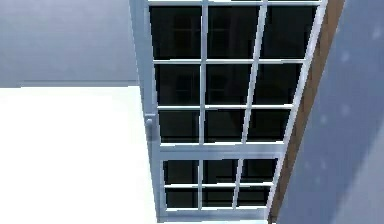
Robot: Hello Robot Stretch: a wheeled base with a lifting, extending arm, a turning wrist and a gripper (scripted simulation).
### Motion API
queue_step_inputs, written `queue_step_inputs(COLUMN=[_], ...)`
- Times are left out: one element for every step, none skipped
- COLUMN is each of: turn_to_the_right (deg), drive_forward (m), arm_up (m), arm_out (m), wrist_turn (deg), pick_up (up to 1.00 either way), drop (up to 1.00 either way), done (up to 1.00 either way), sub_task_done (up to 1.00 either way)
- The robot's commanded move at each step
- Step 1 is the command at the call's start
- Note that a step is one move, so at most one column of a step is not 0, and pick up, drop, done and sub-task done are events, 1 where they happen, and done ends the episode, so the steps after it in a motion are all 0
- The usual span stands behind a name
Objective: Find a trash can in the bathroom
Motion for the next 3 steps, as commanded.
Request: queue_step_inputs(turn_to_the_right=[-45.0,-27.0,0.0], drive_forward=[0.0,0.0,0.65], arm_up=[0.0,0.0,0.0], arm_out=[0.0,0.0,0.0], wrist_turn=[0.0,0.0,0.0], pick_up=[0.0,0.0,0.0], drop=[0.0,0.0,0.0], done=[0.0,0.0,0.0], sub_task_done=[0.0,0.0,0.0])
